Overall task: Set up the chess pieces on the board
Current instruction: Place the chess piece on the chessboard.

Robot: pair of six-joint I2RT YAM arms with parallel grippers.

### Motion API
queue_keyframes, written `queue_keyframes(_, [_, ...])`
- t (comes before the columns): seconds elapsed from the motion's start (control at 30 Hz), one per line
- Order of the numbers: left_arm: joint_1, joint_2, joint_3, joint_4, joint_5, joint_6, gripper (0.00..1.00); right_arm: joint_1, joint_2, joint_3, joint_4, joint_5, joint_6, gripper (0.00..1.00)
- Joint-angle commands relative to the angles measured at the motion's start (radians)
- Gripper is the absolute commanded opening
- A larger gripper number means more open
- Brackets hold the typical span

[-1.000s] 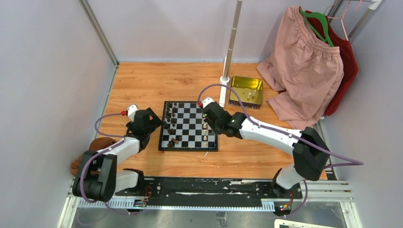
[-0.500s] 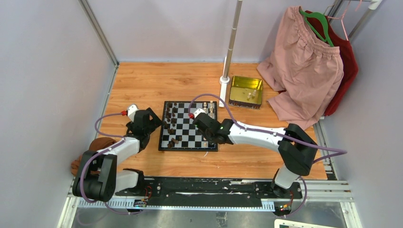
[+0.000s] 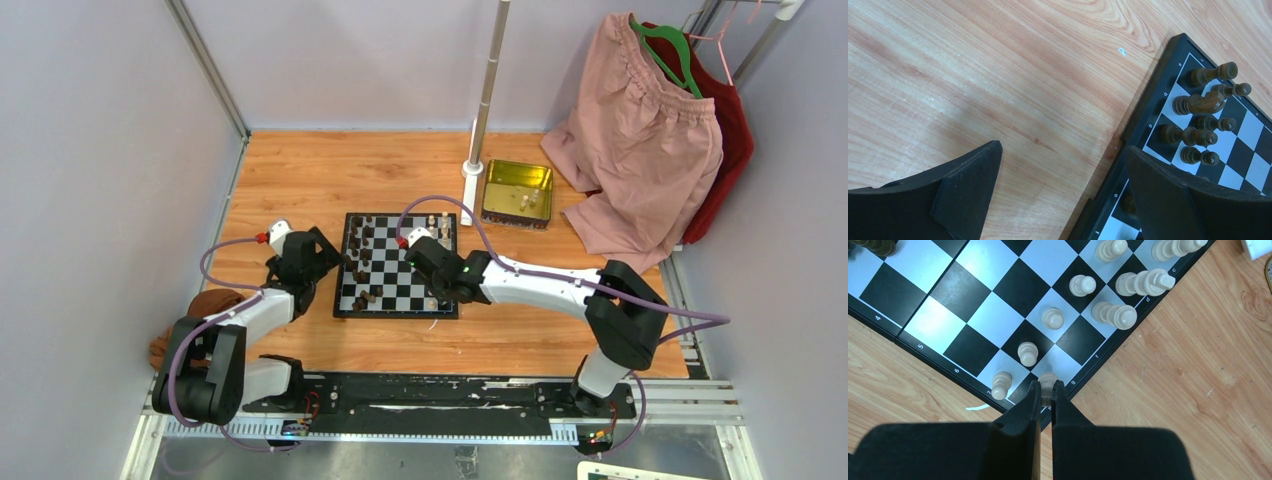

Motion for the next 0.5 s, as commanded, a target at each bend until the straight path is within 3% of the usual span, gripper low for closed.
queue_keyframes(0.0, [-0.009,-0.011,0.013,0.02,-0.023,0.02,1.0,0.011,0.017,0.0,0.015,0.002,0.02,0.0])
queue_keyframes(0.47, [-0.015,-0.011,0.014,0.021,-0.029,0.024,1.0,-0.014,0.02,-0.044,0.055,-0.005,0.034,0.0])
